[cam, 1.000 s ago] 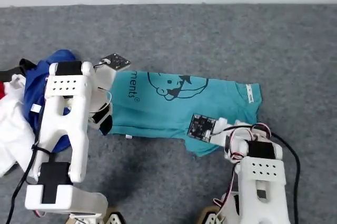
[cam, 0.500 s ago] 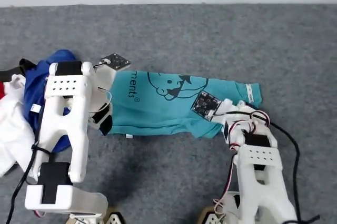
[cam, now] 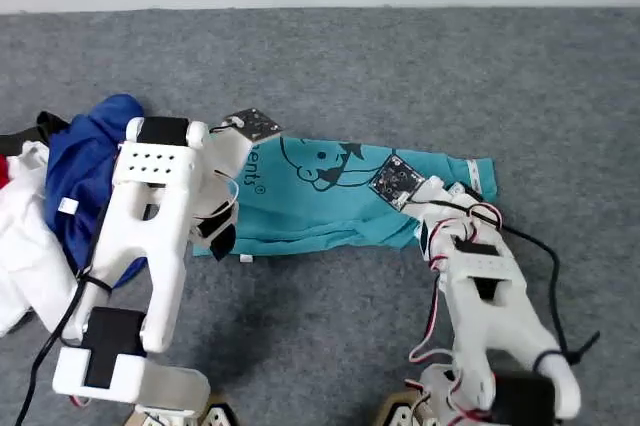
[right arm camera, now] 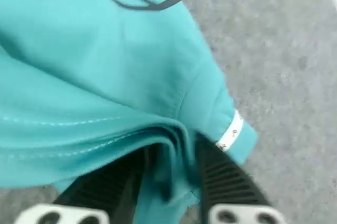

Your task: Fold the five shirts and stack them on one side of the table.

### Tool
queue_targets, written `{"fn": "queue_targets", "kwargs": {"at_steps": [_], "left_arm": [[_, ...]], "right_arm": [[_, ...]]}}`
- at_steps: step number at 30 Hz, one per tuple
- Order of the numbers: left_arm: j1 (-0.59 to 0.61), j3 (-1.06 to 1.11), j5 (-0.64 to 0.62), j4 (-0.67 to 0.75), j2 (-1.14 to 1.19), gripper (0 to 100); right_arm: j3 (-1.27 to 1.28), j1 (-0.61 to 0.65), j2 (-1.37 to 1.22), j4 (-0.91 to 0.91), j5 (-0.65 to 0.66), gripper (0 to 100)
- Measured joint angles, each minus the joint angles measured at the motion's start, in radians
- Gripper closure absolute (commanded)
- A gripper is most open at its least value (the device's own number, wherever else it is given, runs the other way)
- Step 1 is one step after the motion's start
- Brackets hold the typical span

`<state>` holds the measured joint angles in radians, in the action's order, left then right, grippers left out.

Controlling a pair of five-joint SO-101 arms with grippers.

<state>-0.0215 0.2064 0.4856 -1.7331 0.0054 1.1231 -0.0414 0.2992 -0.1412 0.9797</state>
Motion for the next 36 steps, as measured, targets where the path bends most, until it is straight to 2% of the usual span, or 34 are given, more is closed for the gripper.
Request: {"fn": "queue_targets", "kwargs": {"at_steps": [5, 13, 17, 23, 28, 31, 36], "left_arm": [[0.002, 0.000, 0.000, 0.000, 0.000, 87], [0.002, 0.000, 0.000, 0.000, 0.000, 87], [0.003, 0.000, 0.000, 0.000, 0.000, 87], [0.003, 0.000, 0.000, 0.000, 0.000, 87], [0.002, 0.000, 0.000, 0.000, 0.000, 87], [0.002, 0.000, 0.000, 0.000, 0.000, 87], [-0.005, 0.000, 0.000, 0.000, 0.000, 87]], "right_arm": [[-0.138, -0.002, -0.101, -0.038, -0.011, 59.0], [-0.327, 0.009, -0.198, -0.060, -0.190, 58.8], [-0.341, 0.008, -0.129, -0.256, -0.216, 58.8], [-0.344, 0.009, 0.144, -0.776, -0.224, 58.8], [-0.308, 0.032, 0.218, -1.117, -0.224, 58.9], [-0.269, 0.074, 0.226, -1.178, -0.226, 58.9], [-0.163, 0.219, 0.227, -1.094, -0.226, 58.9]]}}
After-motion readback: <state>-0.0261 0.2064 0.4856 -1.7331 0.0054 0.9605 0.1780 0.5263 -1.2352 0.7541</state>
